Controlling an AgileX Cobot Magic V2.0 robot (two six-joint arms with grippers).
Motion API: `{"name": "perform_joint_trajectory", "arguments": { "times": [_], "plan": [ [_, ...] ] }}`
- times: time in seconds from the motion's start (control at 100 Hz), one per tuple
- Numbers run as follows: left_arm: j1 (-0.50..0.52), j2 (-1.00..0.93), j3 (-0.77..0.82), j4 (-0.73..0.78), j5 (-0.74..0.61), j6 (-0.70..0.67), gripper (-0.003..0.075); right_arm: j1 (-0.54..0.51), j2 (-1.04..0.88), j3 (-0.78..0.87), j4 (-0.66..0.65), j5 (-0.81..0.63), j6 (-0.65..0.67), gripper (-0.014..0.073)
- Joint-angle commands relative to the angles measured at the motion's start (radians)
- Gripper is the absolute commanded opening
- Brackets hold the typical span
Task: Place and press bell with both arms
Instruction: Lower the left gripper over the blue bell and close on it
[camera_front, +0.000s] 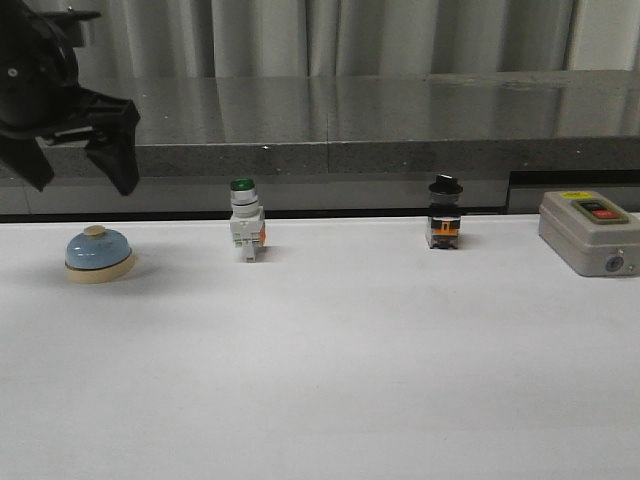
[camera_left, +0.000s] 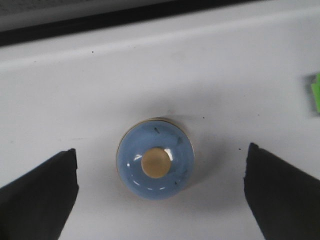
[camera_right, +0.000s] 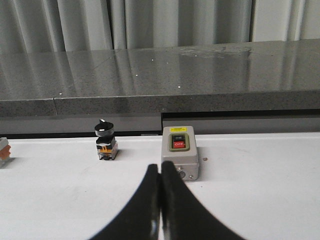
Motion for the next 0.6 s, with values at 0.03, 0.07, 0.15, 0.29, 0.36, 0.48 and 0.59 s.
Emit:
{"name": "perform_joint_trajectory", "arguments": {
  "times": [0.03,0.07,0.15,0.29,0.36,0.48,0.59],
  "plan": [
    [-0.006,0.014,-0.046,0.006,-0.031,-0.002,0.0631,-0.005,-0.016,-0.016,-0.011,-0.084,-0.013,-0.0060],
    [-0.006,0.034,-0.049,0.013,-0.031,-0.002,0.0631,-0.005,-0.016,-0.016,-0.011,-0.084,-0.013,-0.0060],
    [-0.006,0.066,-0.049,0.013,-0.031,-0.002,0.0631,-0.005,-0.016,-0.016,-0.011,-0.084,-0.013,-0.0060],
    [-0.006,0.110,-0.049,0.013,-0.032,-0.002,0.0631,-0.005,-0.016,-0.016,-0.011,-0.084,-0.013,-0.0060],
    [-0.006,0.124,-0.050,0.013,-0.036,-0.002,0.0631,-0.005,-0.016,-0.016,-0.011,-0.084,-0.013,-0.0060],
    [-0.006,0.142,-0.050,0.013,-0.042,-0.002,0.0624,-0.005,-0.016,-0.016,-0.011,-0.084,-0.013,-0.0060],
    [-0.006,0.145,-0.050,0.013,-0.042,-0.002,0.0567,-0.005,-0.016,-0.016,-0.011,-0.084,-0.013,-0.0060]
  ]
}}
